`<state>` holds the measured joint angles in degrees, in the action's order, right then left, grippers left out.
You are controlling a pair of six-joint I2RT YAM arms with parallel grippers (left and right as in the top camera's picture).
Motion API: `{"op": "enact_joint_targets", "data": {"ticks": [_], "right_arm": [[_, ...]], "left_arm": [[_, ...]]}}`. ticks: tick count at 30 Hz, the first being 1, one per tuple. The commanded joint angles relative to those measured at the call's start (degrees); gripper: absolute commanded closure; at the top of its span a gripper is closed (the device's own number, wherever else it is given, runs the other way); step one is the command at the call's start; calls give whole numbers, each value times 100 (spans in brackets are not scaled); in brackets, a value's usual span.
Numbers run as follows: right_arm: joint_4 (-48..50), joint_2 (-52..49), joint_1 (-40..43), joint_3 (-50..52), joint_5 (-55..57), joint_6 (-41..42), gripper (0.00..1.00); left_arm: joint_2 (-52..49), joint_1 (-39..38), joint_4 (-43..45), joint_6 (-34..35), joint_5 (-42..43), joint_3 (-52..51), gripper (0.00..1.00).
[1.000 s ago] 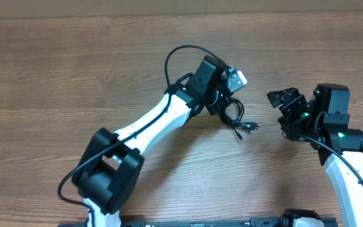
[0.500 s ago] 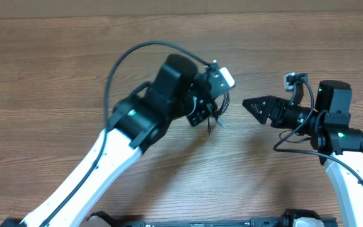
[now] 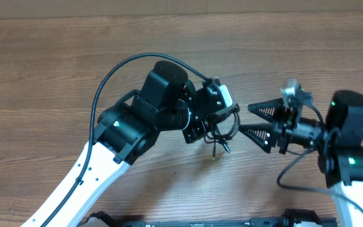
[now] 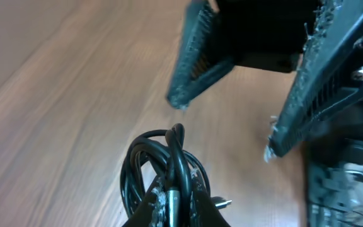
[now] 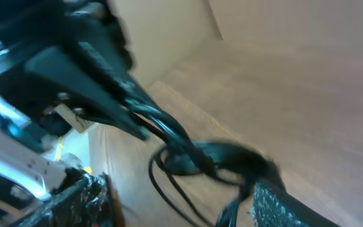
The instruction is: Untangle cables
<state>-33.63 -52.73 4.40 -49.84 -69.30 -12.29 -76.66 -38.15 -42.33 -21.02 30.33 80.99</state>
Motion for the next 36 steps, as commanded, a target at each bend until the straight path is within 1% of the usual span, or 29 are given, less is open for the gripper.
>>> {"op": "enact_joint_targets", "data": {"ticks": [1,3,4,7,8,10,12,13,14,17,19,20,21,22,23,25,28,30,32,36], "right_arm": [[31,313,-20,-85,-195,-647,27],[31,457,-20,-85,-192,-846,32],[31,522,-20,-85,-190,-953,43],[4,549,-20,-85,-195,-1032,57],[-28,546,-20,-85,-195,-1032,63],[-57,546,-20,-85,-197,-1032,69],[-81,549,-20,-85,-199,-1029,82],[-103,549,-20,-85,-199,-1029,93],[-131,549,-20,-85,-201,-1029,96],[-245,549,-20,-85,-199,-1029,96],[-304,546,-20,-85,-195,-1025,96],[-323,546,-20,-85,-192,-1008,96],[-334,546,-20,-85,-168,-955,96],[-332,546,-20,-85,-57,-826,96],[-334,546,-20,-85,55,-730,96],[-334,549,-20,-85,424,-404,96],[-332,546,-20,-85,728,-92,96],[-330,546,-20,-85,811,15,96],[-289,546,-20,-85,953,280,96],[-249,549,-20,-85,949,422,96]], "left_arm": [[116,31,83,-173,1071,61,96],[116,31,96,-173,1410,61,96],[116,31,116,-173,1598,61,96],[116,31,149,-170,1775,61,96],[116,31,177,-170,1880,61,96],[118,31,223,-170,1991,61,96],[116,31,256,-173,2057,61,96],[116,31,269,-173,2050,61,96],[116,31,278,-173,2024,61,96],[116,31,339,-168,1906,61,96],[118,31,354,-149,1648,61,96],[118,31,358,-79,1486,61,94],[120,31,361,42,1274,61,86],[122,31,361,155,1099,61,73],[133,31,361,315,857,61,66],[155,31,358,588,402,61,64],[216,31,363,848,-234,61,52],[282,28,361,844,-520,61,46],[376,24,365,841,-721,61,45],[487,22,415,844,-1012,61,45]]}}
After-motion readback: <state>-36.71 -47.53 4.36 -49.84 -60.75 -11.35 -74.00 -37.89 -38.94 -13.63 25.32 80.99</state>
